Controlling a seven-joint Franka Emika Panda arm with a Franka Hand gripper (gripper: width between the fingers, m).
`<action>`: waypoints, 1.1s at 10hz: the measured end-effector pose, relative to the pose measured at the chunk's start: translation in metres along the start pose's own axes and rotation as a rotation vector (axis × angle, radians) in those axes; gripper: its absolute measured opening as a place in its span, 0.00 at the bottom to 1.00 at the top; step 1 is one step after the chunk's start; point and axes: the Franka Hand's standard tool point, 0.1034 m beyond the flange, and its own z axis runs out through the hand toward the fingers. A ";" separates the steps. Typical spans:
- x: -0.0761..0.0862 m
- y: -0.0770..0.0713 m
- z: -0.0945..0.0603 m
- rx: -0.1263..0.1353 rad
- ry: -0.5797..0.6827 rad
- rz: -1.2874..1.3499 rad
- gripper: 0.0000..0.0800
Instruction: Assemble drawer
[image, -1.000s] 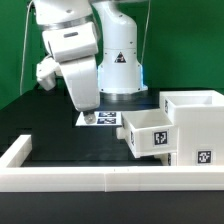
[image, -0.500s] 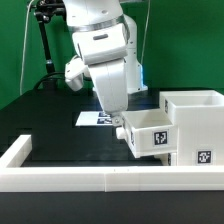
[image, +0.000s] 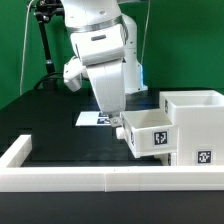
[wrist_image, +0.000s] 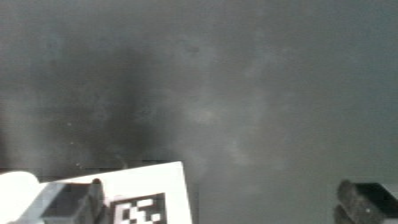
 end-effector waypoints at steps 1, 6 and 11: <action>0.001 0.000 0.000 0.000 0.000 0.000 0.81; 0.031 0.003 0.003 0.014 0.000 0.083 0.81; 0.063 0.003 0.013 0.027 0.003 0.168 0.81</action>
Offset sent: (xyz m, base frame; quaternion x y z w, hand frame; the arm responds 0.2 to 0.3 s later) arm 0.0016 0.0262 0.0058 0.0232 -0.0094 0.0347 0.9991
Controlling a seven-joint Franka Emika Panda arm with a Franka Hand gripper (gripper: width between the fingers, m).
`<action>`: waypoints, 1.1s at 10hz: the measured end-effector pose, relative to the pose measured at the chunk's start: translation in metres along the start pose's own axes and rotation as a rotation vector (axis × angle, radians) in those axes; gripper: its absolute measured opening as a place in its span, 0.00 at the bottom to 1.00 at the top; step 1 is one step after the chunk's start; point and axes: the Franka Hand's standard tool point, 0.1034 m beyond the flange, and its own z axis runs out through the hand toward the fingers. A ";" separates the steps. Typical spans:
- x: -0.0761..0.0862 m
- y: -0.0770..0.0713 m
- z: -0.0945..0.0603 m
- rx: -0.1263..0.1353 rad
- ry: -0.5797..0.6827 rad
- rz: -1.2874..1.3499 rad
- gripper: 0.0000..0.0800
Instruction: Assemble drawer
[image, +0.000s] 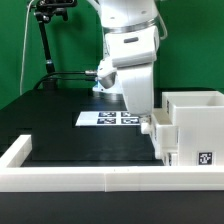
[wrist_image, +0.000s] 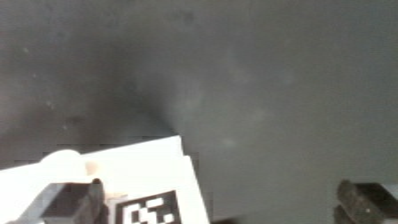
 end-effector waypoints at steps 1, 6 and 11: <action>0.009 -0.001 0.001 0.002 0.001 0.002 0.81; 0.020 -0.002 0.001 0.002 0.001 0.049 0.81; -0.016 -0.014 -0.018 -0.019 -0.010 0.082 0.81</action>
Offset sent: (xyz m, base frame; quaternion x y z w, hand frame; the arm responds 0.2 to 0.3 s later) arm 0.0040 0.0154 0.0052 -0.0057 -0.0074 0.0153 0.9998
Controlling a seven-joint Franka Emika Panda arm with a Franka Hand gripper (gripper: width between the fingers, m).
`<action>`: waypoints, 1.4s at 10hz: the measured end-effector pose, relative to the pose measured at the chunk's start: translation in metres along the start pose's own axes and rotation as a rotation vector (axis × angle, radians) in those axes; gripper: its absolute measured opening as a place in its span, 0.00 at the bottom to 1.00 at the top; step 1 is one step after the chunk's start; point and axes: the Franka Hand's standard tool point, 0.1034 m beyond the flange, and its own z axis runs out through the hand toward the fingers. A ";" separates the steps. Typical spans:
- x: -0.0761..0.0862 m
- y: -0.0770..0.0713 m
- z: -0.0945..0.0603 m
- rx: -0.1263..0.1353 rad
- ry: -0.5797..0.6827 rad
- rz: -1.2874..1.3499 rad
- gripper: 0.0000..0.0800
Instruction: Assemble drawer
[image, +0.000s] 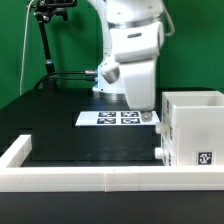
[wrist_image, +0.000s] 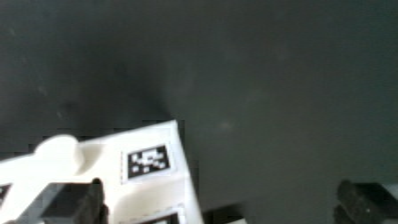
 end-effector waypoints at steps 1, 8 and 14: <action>-0.008 -0.006 -0.003 0.001 -0.003 0.014 0.81; -0.020 -0.023 -0.002 -0.007 -0.012 0.085 0.81; -0.025 -0.040 0.004 -0.021 -0.016 0.226 0.81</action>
Offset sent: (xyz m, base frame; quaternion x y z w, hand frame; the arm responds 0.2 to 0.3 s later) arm -0.0292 -0.0068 0.0122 -0.0298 -0.0030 0.0551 0.9980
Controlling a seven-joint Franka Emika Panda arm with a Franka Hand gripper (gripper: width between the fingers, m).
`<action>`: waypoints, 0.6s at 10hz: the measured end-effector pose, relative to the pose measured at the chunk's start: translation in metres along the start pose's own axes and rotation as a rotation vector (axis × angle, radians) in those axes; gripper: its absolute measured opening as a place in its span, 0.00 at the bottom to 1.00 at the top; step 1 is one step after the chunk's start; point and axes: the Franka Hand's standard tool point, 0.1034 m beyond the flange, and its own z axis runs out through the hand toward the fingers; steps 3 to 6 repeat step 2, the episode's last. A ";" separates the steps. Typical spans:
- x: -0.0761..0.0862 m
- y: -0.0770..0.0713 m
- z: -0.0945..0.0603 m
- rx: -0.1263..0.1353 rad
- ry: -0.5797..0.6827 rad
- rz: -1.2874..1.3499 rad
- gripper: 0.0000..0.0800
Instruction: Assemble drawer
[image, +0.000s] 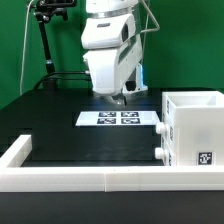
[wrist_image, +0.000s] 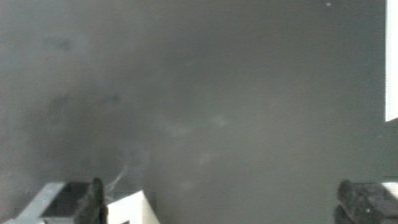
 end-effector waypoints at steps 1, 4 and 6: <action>-0.001 -0.007 0.003 -0.002 -0.004 0.040 0.81; -0.003 -0.007 0.004 -0.007 -0.003 0.041 0.81; -0.003 -0.007 0.004 -0.007 -0.003 0.041 0.81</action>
Offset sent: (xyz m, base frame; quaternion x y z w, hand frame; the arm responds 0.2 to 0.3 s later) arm 0.0000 0.0000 0.0000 0.0000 0.0000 0.0000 1.0000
